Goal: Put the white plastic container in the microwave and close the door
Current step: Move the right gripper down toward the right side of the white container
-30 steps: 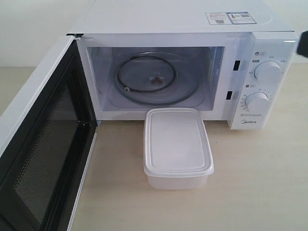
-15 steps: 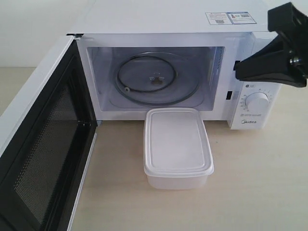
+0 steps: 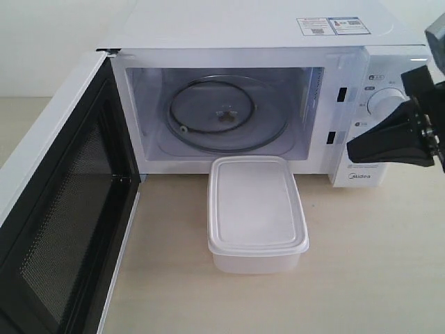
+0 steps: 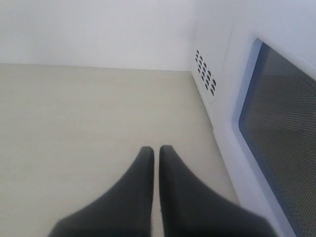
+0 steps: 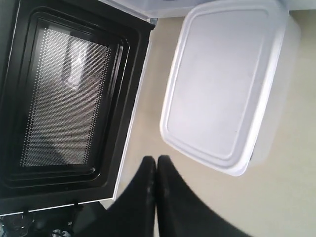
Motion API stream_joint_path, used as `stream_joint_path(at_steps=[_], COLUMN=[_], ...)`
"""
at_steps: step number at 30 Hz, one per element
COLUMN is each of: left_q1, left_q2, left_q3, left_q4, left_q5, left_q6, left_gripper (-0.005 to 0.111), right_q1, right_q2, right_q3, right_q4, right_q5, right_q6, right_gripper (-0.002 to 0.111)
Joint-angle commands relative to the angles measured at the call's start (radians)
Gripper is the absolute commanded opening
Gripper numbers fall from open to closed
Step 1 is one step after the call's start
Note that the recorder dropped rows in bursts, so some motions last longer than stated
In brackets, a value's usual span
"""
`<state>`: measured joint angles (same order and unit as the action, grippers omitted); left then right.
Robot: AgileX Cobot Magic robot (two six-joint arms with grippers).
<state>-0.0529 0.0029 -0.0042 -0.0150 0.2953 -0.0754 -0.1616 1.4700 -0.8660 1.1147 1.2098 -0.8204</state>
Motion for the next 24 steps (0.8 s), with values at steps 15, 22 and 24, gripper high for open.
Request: stream_joint_path(at_steps=[15, 22, 24], left_q1=[0.002, 0.002, 0.002], left_q2=[-0.003, -0.003, -0.003], left_q3=[0.004, 0.004, 0.004], left_q4=[0.004, 0.004, 0.004], left_q5=[0.001, 0.001, 0.001], left_q6=[0.005, 0.005, 0.005], left_gripper=[0.004, 0.004, 0.004], right_q1=[0.064, 0.168, 0.172], right_q2=[0.304, 0.353, 0.355], right_q3=[0.147, 0.145, 0.140], right_q4=[0.316, 0.385, 0.413], right_q5=[-0.134, -0.306, -0.312], right_q6=[-0.314, -0.356, -0.371], right_gripper=[0.002, 0.044, 0.050])
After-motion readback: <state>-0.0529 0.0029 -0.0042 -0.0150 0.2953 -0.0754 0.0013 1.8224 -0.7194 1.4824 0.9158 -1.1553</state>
